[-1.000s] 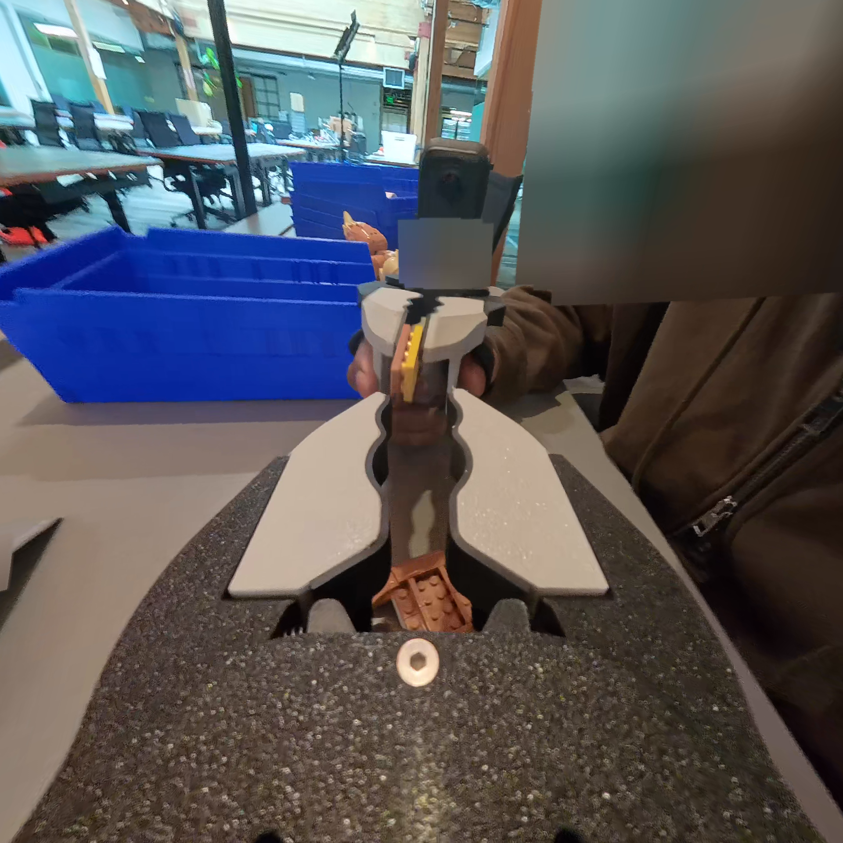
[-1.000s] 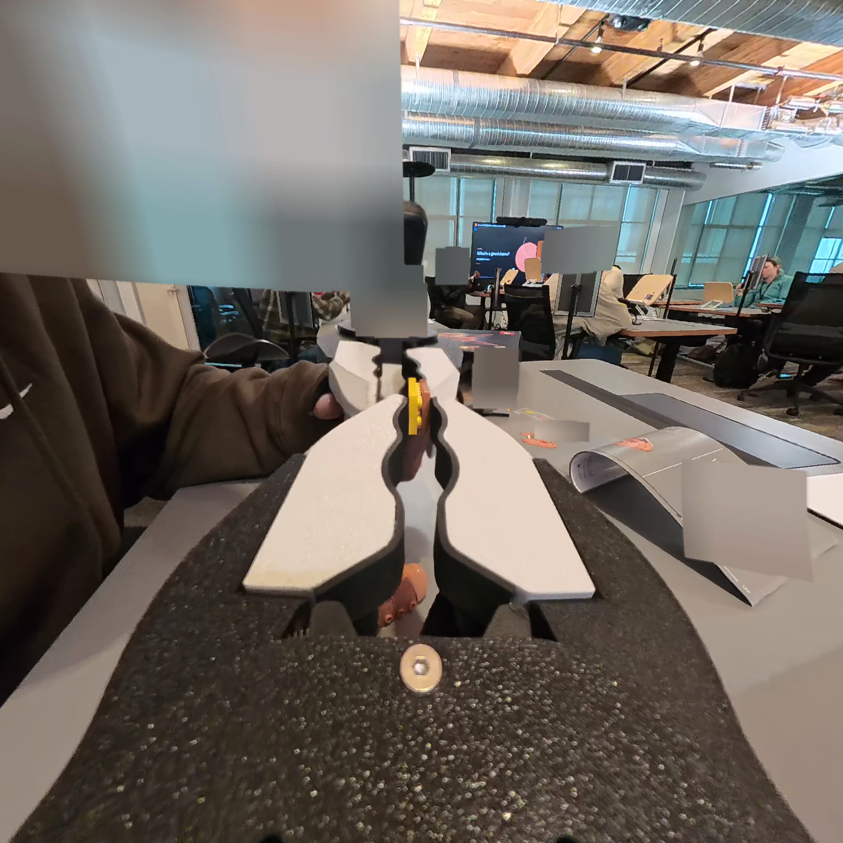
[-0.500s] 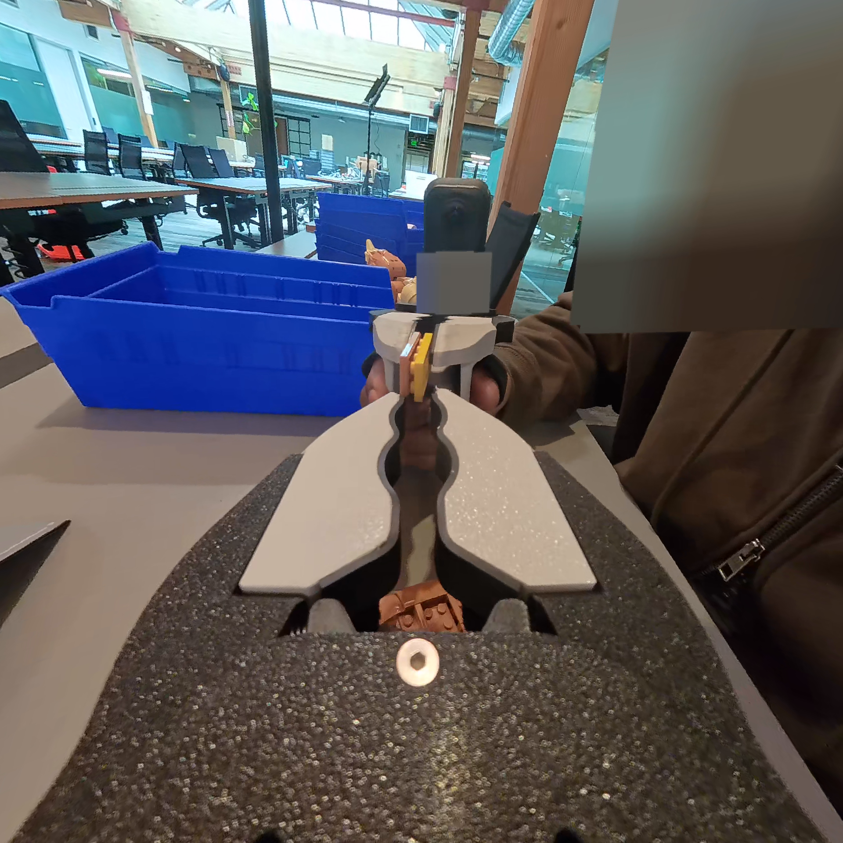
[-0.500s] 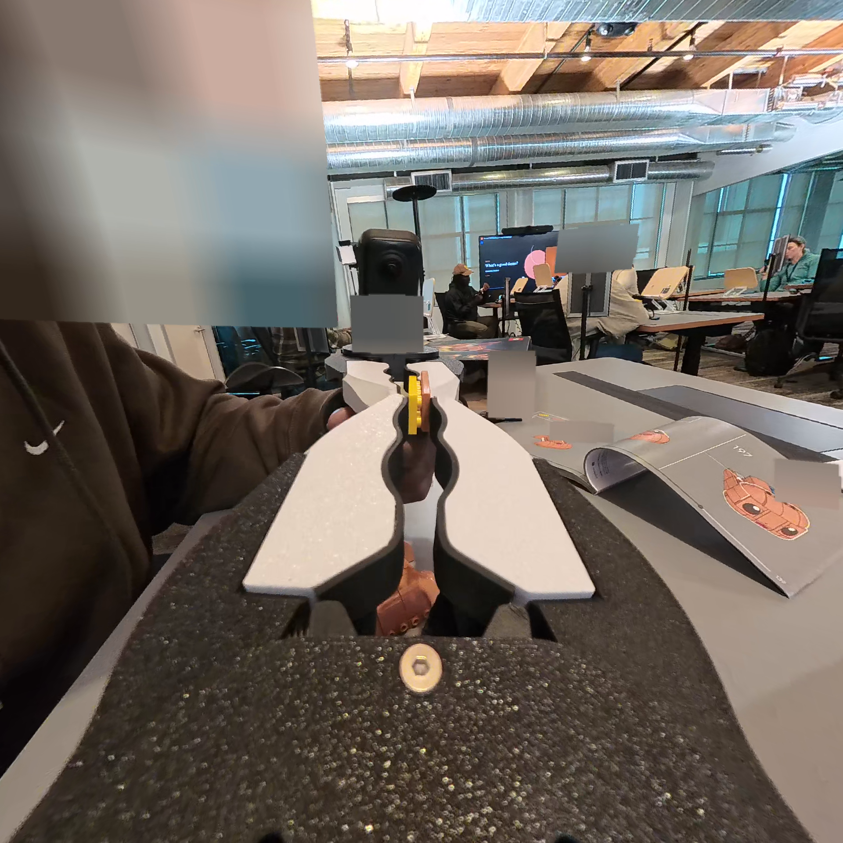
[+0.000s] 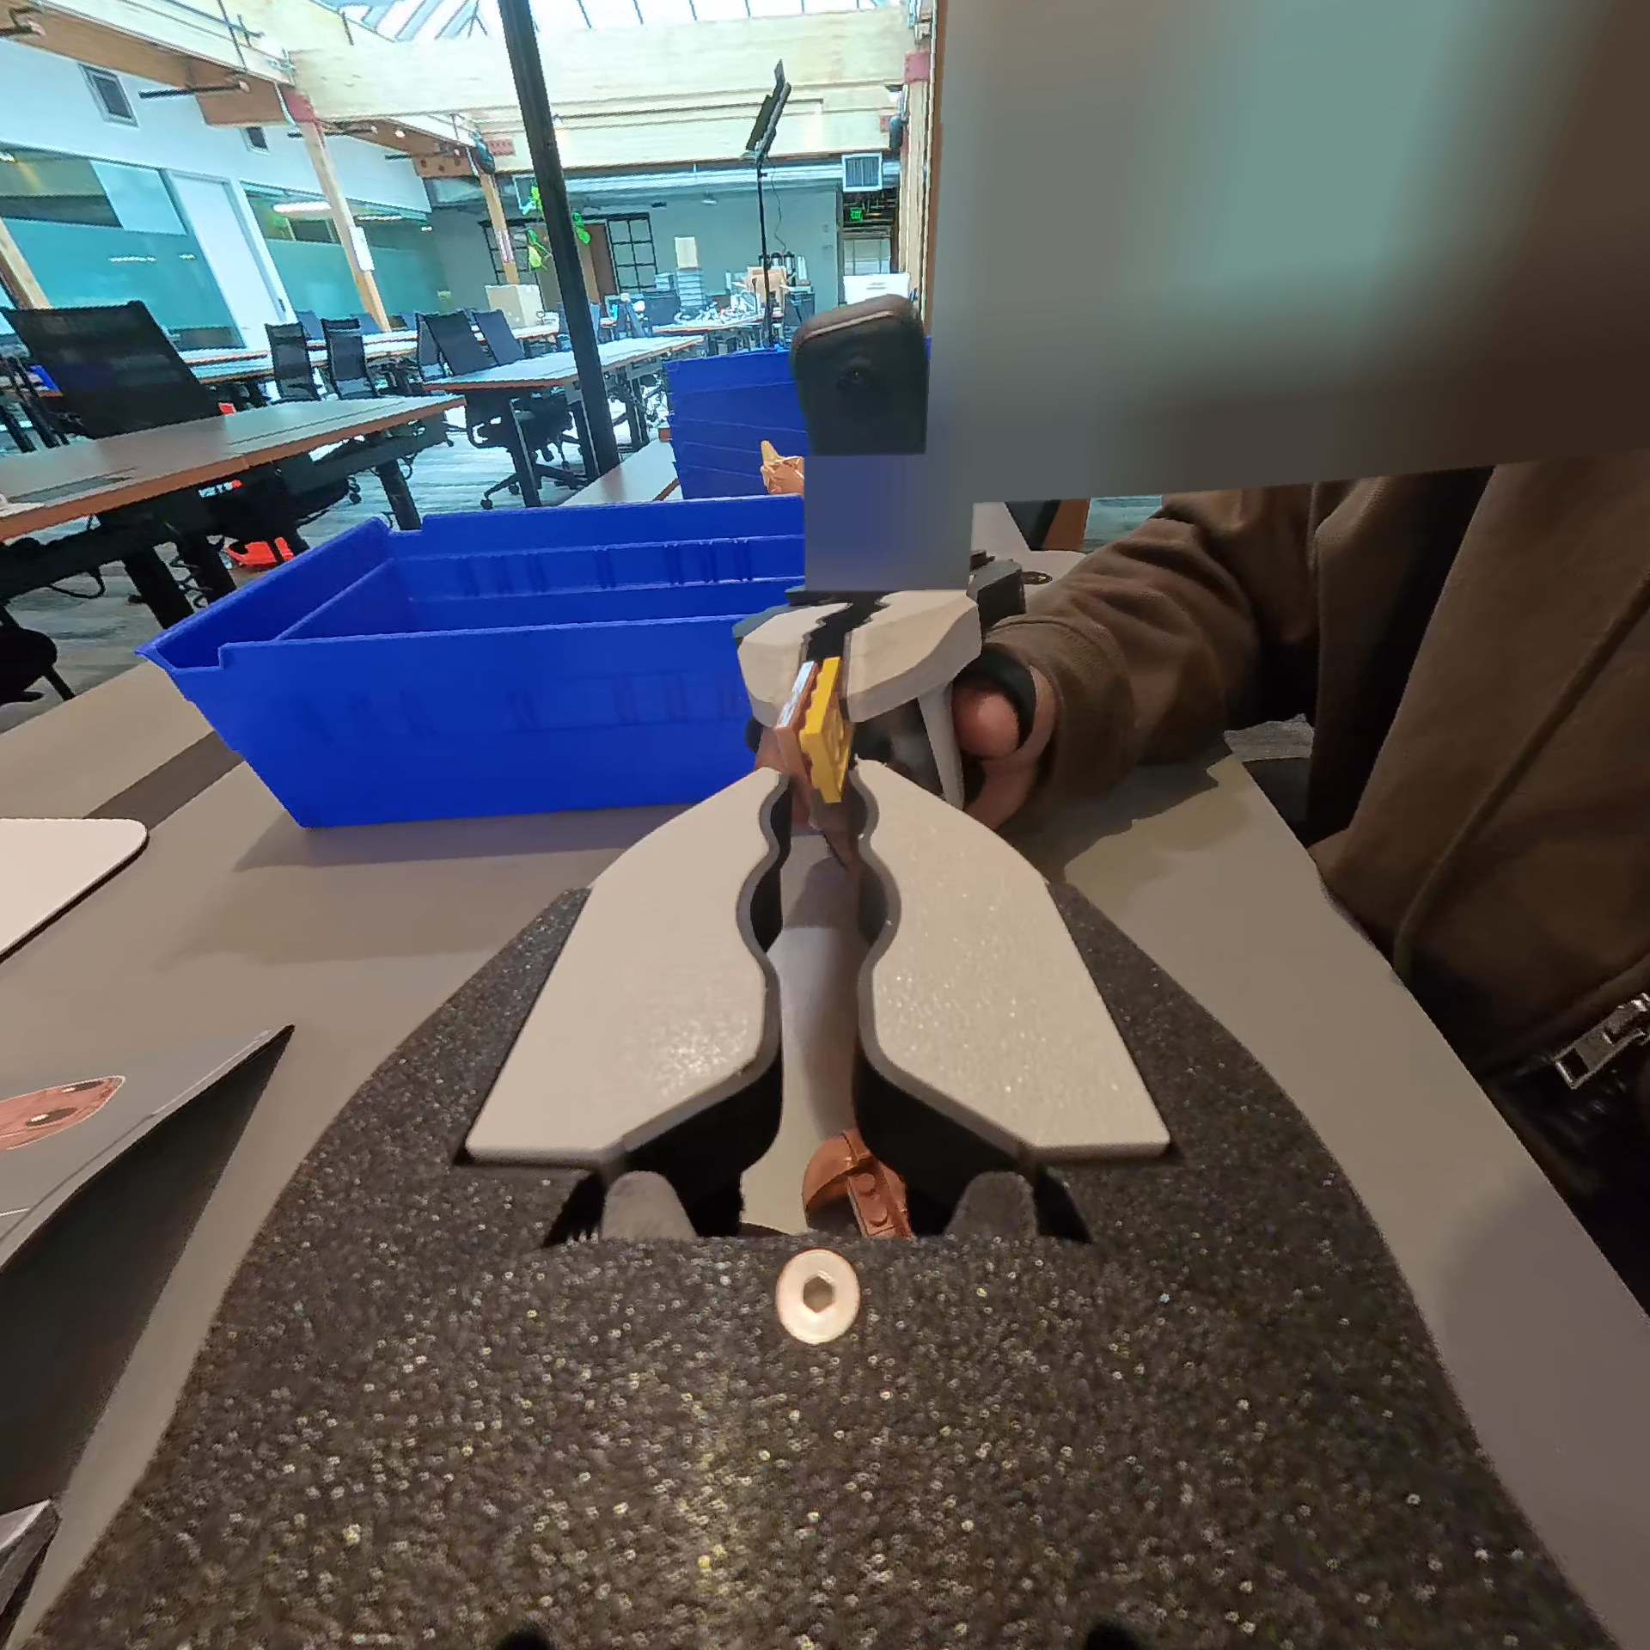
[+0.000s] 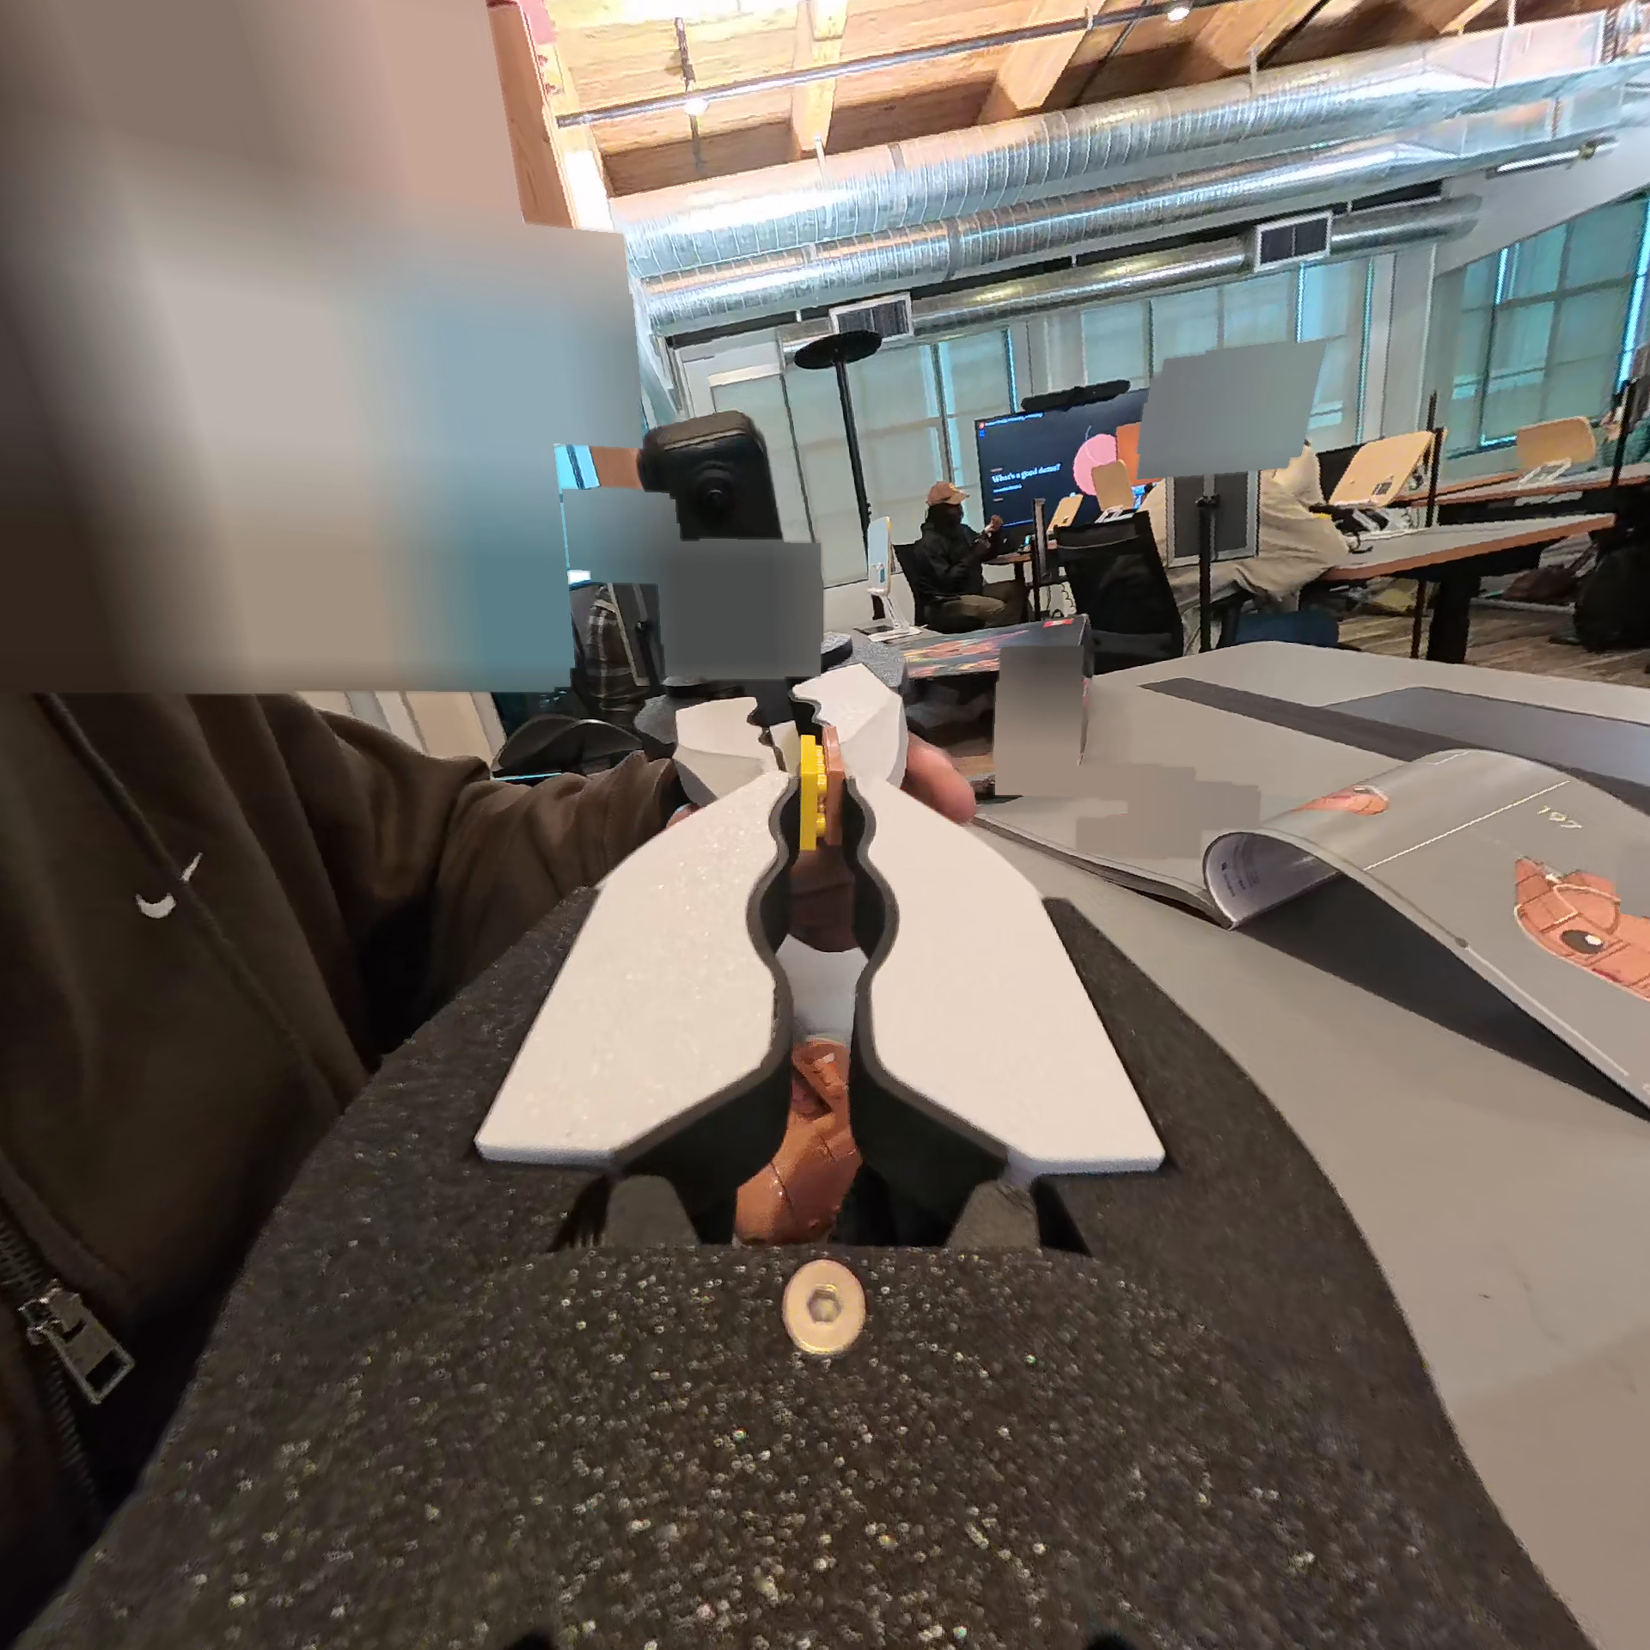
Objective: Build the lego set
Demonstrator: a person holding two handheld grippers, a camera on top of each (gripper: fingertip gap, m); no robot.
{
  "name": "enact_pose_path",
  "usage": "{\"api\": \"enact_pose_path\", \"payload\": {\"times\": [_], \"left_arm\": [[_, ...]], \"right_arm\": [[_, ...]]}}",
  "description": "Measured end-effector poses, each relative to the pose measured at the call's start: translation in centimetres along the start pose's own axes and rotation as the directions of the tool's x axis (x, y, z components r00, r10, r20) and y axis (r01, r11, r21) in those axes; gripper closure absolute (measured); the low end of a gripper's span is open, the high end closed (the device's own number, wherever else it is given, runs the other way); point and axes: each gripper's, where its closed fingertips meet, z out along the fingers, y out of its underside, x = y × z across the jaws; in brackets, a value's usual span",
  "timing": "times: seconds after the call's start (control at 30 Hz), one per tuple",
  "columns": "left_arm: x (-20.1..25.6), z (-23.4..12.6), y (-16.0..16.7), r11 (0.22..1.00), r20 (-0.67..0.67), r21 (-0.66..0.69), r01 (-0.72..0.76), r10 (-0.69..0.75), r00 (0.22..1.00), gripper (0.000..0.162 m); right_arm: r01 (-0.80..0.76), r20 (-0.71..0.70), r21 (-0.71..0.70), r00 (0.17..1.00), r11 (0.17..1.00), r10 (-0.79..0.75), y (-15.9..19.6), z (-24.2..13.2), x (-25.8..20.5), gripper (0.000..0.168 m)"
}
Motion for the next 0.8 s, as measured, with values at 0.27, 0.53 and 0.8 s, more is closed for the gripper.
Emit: {"api": "enact_pose_path", "payload": {"times": [0.27,0.53,0.8], "left_arm": [[-0.18,-0.03,0.28,1.000,0.010,-0.010,-0.018,0.018,1.000,0.151],[-0.17,-0.24,0.36,1.000,-0.001,-0.027,0.002,-0.002,1.000,0.148],[-0.09,-0.14,0.17,0.996,-0.035,0.012,0.087,-0.087,0.996,0.153]], "right_arm": [[-0.040,0.000,-0.015,0.999,0.999,0.040,0.27,-0.01,0.25,0.160],[-0.055,-0.004,-0.021,0.998,0.998,0.055,0.37,0.02,0.32,0.160],[-0.082,0.004,-0.028,0.997,0.996,0.082,0.53,0.10,0.33,0.160]]}}
